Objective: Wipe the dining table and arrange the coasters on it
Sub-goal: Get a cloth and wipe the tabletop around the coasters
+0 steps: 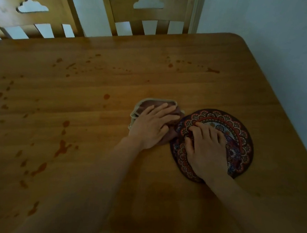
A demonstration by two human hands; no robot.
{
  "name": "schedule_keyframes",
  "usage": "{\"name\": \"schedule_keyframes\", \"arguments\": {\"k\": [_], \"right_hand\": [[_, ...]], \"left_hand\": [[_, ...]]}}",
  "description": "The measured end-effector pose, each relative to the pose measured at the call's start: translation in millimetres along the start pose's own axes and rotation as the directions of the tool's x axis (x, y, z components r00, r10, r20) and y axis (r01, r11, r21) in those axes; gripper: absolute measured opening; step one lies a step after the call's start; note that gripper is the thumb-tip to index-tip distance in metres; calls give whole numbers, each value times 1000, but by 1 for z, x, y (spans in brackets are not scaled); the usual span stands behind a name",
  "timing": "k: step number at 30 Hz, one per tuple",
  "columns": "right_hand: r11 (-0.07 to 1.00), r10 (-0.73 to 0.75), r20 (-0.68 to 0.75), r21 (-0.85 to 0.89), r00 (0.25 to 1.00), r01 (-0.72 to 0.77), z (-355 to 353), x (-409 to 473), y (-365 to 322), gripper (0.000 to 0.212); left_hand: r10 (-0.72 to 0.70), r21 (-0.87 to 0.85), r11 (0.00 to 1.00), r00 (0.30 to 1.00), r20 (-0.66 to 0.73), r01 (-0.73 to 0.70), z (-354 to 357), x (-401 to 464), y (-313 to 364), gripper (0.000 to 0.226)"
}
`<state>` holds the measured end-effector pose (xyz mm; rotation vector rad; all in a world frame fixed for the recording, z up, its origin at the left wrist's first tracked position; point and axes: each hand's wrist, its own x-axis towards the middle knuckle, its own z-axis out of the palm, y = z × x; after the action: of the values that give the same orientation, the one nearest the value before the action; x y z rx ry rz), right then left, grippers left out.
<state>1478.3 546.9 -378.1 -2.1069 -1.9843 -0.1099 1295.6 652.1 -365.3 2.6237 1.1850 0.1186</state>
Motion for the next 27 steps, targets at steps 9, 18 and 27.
{"name": "schedule_keyframes", "arguments": {"k": [9, 18, 27], "right_hand": [[999, 12, 3, 36, 1000, -12, -2, -2, -1, 37], [999, 12, 19, 48, 1000, -13, -3, 1, -2, 33], [1000, 0, 17, -1, 1000, 0, 0, 1, -1, 31]], "left_hand": [[17, -6, 1000, 996, 86, -16, 11, -150, 34, 48], [-329, 137, 937, 944, 29, 322, 7, -107, -7, 63], [-538, 76, 837, 840, -61, 542, 8, -48, -3, 61]]}}
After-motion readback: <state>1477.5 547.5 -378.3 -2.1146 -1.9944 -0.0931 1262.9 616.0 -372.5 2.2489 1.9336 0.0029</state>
